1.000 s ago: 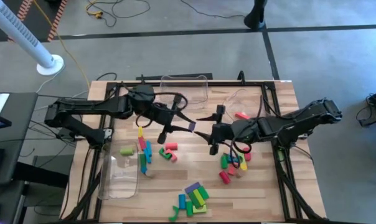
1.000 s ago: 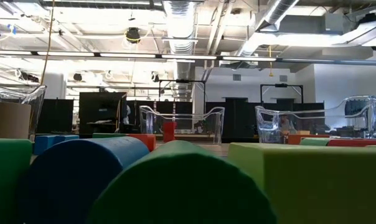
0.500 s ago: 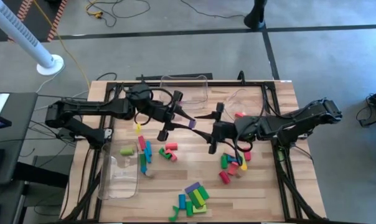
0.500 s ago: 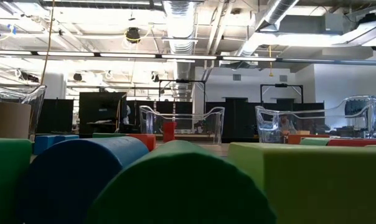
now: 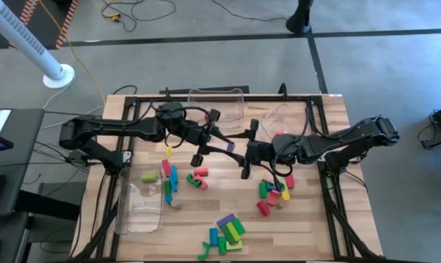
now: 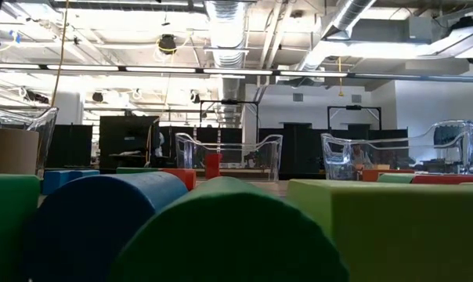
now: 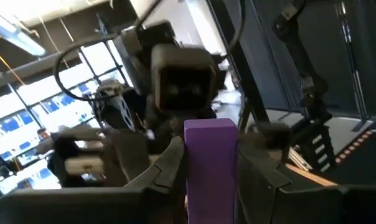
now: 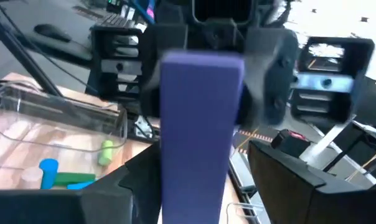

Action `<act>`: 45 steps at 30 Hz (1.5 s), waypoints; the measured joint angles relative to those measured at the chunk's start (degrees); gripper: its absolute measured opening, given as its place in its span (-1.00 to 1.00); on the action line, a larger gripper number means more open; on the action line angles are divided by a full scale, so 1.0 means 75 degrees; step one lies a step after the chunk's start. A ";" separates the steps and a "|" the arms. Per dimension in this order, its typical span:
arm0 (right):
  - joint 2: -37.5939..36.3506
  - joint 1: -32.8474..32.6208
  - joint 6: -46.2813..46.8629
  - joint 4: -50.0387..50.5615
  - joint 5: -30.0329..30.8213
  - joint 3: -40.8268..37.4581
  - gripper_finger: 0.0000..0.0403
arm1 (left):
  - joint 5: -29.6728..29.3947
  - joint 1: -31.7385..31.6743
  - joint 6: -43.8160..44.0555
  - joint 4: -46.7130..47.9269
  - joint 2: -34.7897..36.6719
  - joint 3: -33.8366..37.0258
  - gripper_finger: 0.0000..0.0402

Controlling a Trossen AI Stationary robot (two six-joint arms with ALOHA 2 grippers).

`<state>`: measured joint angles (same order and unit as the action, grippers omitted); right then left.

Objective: Sort blocks by size
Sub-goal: Put the blue rectangular block into the right transparent bin

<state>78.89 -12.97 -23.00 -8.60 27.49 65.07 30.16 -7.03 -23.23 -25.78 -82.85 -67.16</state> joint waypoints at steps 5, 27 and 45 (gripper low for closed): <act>0.0023 0.0000 0.0001 0.0114 0.0005 -0.0007 0.04 | 0.0005 -0.0003 -0.0013 -0.0139 0.0046 -0.0012 -0.51; -0.0009 0.0000 0.0035 0.0577 0.0182 -0.0005 -0.30 | -0.0094 -0.0017 -0.0275 0.0547 0.0069 -0.0026 -0.51; -0.0062 0.0065 0.0283 0.1477 0.0927 0.0001 -0.32 | -0.0093 -0.0476 0.0290 0.1494 0.0640 -0.0009 -0.21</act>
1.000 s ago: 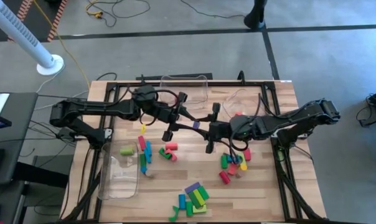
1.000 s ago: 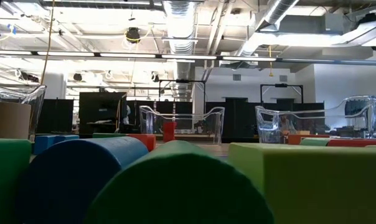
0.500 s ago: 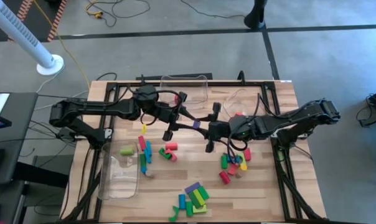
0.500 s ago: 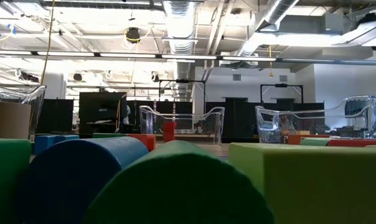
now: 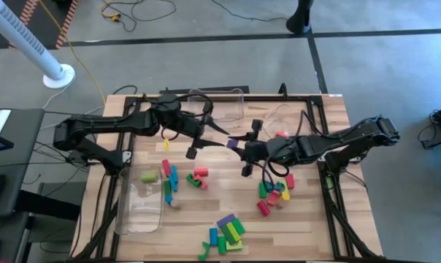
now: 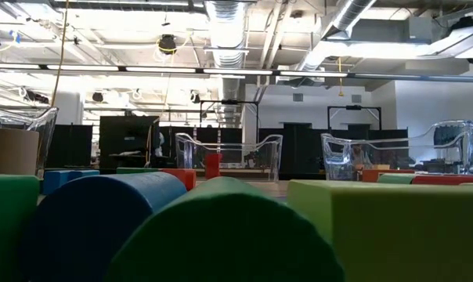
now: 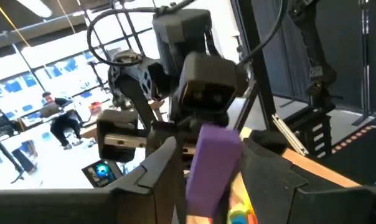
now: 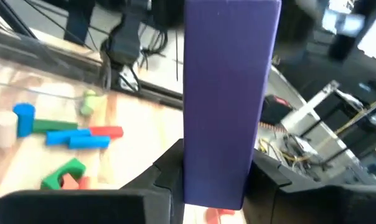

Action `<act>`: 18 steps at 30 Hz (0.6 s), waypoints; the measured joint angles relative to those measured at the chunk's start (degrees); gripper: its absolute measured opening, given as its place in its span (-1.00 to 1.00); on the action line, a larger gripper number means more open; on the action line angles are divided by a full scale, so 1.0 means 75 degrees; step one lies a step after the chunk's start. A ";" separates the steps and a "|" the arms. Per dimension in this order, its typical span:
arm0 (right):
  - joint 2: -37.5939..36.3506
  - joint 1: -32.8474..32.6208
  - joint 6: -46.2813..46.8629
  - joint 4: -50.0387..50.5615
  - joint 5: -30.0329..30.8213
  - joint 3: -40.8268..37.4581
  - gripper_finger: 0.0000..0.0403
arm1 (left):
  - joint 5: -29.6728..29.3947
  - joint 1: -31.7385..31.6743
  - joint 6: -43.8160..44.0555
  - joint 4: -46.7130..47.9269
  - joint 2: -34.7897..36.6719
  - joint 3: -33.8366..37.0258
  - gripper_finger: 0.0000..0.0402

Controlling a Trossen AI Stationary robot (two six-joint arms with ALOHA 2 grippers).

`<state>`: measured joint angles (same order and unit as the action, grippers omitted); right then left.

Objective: Sort blocks by size
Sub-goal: Put the blue rectangular block into the right transparent bin

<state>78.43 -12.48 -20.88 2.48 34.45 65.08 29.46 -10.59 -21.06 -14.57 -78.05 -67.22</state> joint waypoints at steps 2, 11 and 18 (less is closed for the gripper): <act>-0.0017 0.0099 0.0204 0.0420 0.0175 0.0000 -0.32 | -0.0131 -0.0002 -0.0146 0.0281 0.0205 0.0000 -0.21; -0.0211 0.0946 0.2065 0.3201 0.0604 -0.0003 -0.33 | -0.0345 0.0004 -0.0357 0.2643 0.0832 -0.0009 -0.20; -0.0375 0.2141 0.4337 0.5946 0.0529 -0.0003 -0.33 | -0.0351 0.0072 -0.0357 0.4089 0.0864 -0.0009 -0.20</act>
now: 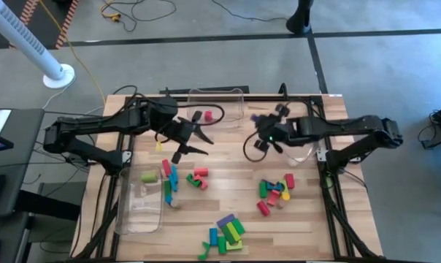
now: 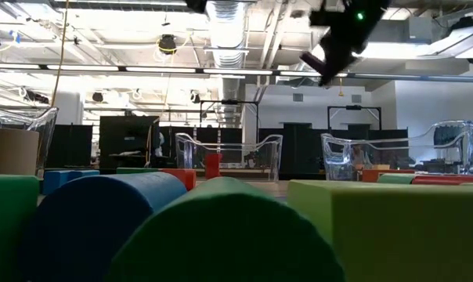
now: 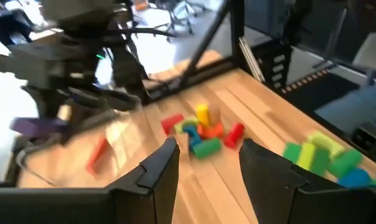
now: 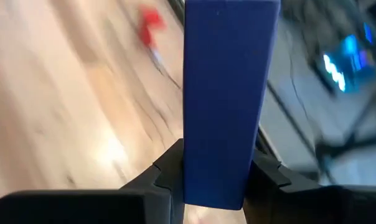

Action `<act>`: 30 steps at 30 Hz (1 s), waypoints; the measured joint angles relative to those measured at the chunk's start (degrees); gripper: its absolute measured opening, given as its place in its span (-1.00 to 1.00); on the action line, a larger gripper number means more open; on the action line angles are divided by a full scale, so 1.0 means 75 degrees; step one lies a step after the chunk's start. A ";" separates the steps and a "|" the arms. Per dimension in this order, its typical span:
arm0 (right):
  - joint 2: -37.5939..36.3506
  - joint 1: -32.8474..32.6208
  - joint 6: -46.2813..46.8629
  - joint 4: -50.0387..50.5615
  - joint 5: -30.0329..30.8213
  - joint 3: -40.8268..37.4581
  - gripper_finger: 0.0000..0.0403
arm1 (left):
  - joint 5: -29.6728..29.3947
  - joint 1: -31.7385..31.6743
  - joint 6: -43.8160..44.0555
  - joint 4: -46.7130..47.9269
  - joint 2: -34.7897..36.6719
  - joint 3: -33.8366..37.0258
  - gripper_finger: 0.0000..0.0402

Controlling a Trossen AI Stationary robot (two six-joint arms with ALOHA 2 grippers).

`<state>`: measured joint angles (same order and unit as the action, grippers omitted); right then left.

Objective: Sort blocks by size
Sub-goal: Put the blue rectangular block into the right transparent bin

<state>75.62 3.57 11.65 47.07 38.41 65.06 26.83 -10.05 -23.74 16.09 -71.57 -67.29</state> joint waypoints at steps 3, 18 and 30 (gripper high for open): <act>-0.0010 0.0546 0.0756 0.1110 -0.0286 0.0000 -0.33 | -0.0005 0.0144 -0.0124 0.0295 0.0003 0.0000 -0.20; 0.0143 0.2158 0.1463 0.2474 -0.1471 -0.0073 -0.31 | -0.0131 0.0619 -0.0202 0.0717 -0.0006 0.0701 -0.20; 0.0177 0.3433 0.1071 0.1390 -0.3004 -0.1815 -0.30 | -0.0116 0.0616 -0.0077 0.0055 -0.0008 0.1530 -0.20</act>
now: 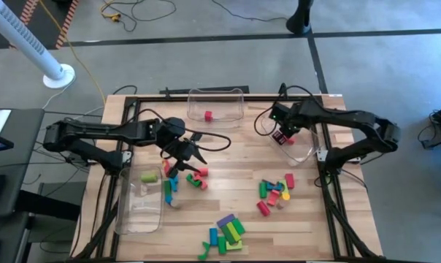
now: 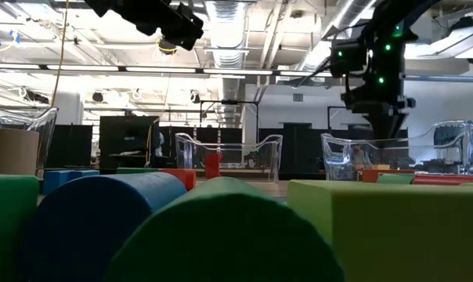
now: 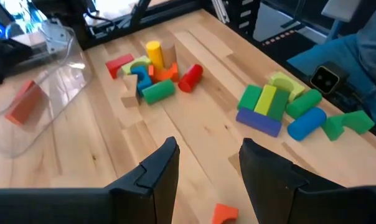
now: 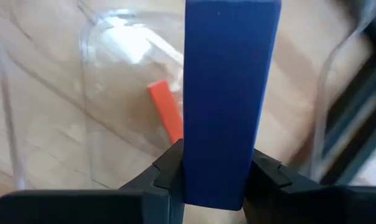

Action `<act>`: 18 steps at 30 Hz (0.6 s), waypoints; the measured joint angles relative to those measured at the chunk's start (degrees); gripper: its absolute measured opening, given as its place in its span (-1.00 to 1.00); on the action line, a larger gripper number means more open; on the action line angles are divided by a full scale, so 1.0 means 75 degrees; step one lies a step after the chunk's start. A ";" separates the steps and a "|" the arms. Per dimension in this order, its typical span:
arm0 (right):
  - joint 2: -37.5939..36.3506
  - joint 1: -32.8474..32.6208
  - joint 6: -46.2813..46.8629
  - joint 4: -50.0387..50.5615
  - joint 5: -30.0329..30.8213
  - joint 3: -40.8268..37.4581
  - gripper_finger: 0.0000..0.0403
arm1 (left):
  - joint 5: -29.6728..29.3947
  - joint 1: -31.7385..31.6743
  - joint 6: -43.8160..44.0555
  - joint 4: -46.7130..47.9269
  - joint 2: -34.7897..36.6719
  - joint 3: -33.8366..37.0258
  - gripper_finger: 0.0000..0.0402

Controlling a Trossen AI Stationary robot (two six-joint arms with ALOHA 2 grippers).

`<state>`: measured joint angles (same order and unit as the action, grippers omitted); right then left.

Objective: Sort blocks by size
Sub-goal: Put the blue rectangular block into the right transparent bin

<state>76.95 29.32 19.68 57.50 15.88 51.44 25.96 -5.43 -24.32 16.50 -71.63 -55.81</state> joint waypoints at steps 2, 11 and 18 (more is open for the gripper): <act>0.0000 0.0133 -0.0017 -0.0191 -0.0177 -0.0179 -0.30 | 0.0008 0.0000 -0.0006 -0.0058 0.0011 0.0000 -0.20; 0.0000 0.0513 -0.0206 -0.0641 -0.0737 -0.0772 -0.30 | 0.0020 0.0000 -0.0006 -0.0121 0.0006 -0.0003 -0.20; 0.0000 0.0398 -0.0247 -0.0912 -0.0757 -0.1008 -0.23 | 0.0021 0.0000 0.0015 -0.0142 0.0006 -0.0003 -0.20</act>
<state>76.95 32.31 17.83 50.66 10.20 43.88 26.11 -5.43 -24.21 15.44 -71.59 -55.83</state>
